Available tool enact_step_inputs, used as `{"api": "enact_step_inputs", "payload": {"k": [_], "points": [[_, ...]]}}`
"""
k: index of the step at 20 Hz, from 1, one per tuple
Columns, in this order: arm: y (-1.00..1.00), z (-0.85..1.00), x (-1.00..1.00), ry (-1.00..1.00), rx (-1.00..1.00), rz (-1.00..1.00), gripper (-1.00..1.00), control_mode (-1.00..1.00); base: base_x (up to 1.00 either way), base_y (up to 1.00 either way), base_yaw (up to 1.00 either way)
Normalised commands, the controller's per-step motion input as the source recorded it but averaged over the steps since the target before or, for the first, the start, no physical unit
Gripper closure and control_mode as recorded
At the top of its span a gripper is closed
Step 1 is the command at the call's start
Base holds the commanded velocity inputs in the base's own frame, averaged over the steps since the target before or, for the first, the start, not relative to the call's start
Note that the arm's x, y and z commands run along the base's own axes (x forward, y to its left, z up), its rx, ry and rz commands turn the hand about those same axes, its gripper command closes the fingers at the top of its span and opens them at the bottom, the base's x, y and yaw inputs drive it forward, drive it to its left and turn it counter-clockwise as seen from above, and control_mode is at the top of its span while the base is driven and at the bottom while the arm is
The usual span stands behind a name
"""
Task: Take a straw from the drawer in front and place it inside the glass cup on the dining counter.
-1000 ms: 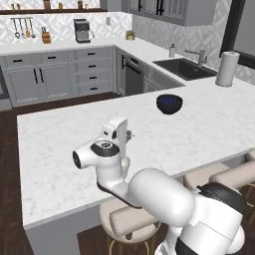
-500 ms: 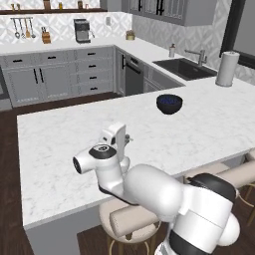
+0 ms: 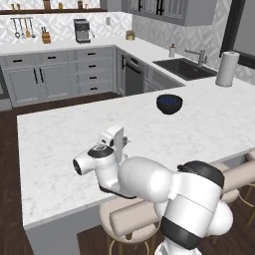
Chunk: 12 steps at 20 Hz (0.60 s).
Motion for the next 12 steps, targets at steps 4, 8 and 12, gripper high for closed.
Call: {"api": "enact_step_inputs", "payload": {"k": [4,8,12], "points": [[0.14,-0.26,0.01,0.00,0.00,0.00,1.00,-1.00,0.00,0.00,0.00],[0.04,-0.22,-0.42,-0.01,0.00,-0.01,1.00,-1.00,0.00,0.00,0.00],[0.00,-0.21,-0.49,-0.01,0.00,-0.05,1.00,-1.00,0.00,0.00,0.00]]}}
